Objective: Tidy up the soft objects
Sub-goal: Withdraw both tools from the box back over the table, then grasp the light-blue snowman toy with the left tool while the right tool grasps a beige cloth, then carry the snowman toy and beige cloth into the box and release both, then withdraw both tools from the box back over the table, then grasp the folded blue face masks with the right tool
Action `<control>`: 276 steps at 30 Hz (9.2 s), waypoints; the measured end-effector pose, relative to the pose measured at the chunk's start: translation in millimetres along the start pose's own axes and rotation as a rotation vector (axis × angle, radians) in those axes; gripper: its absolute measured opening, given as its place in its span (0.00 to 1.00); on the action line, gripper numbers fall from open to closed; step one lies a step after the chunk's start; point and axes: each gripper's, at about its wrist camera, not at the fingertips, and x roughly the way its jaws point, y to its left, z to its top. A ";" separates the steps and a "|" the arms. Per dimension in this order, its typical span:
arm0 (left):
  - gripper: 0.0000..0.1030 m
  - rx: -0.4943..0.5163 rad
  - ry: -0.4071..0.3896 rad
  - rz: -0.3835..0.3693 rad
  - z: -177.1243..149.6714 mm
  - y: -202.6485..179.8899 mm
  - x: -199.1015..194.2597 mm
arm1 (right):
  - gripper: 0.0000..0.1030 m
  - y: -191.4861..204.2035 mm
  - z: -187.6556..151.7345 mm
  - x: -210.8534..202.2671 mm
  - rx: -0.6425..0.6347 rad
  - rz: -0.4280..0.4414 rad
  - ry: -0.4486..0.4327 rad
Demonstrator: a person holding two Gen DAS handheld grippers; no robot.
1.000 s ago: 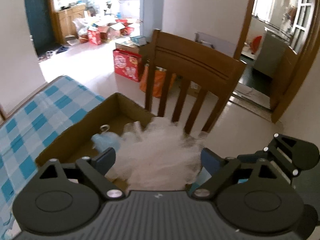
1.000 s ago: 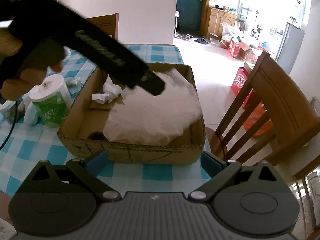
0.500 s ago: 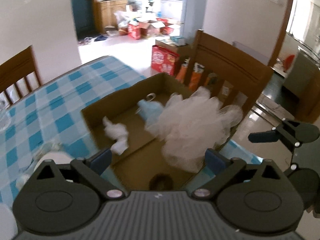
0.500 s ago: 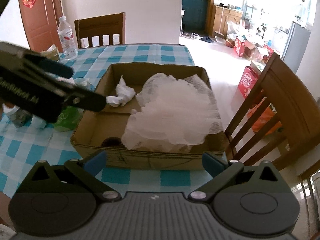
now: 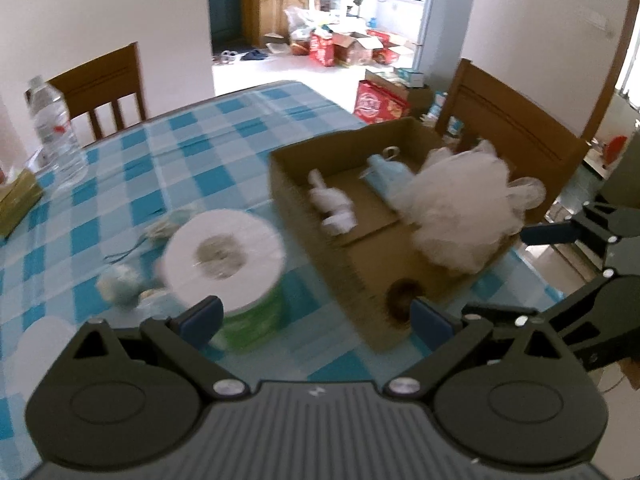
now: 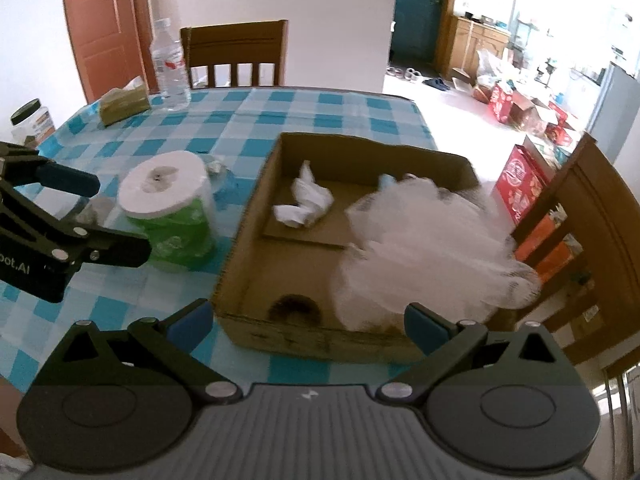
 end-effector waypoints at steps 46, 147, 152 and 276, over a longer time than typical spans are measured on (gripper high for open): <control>0.97 -0.115 0.054 0.134 -89.5 215.3 -37.6 | 0.86 252.2 45.5 100.6 -0.418 0.217 0.083; 0.40 0.120 0.211 -0.142 9.5 209.1 48.1 | 0.28 259.0 46.6 114.5 -0.446 0.279 0.096; 0.40 0.131 0.213 -0.147 -5.7 196.0 28.0 | 0.28 254.2 39.4 101.9 -0.435 0.268 0.105; 0.97 0.182 0.049 -0.024 -43.1 122.0 3.0 | 1.00 133.2 20.9 46.5 -0.062 -0.009 0.089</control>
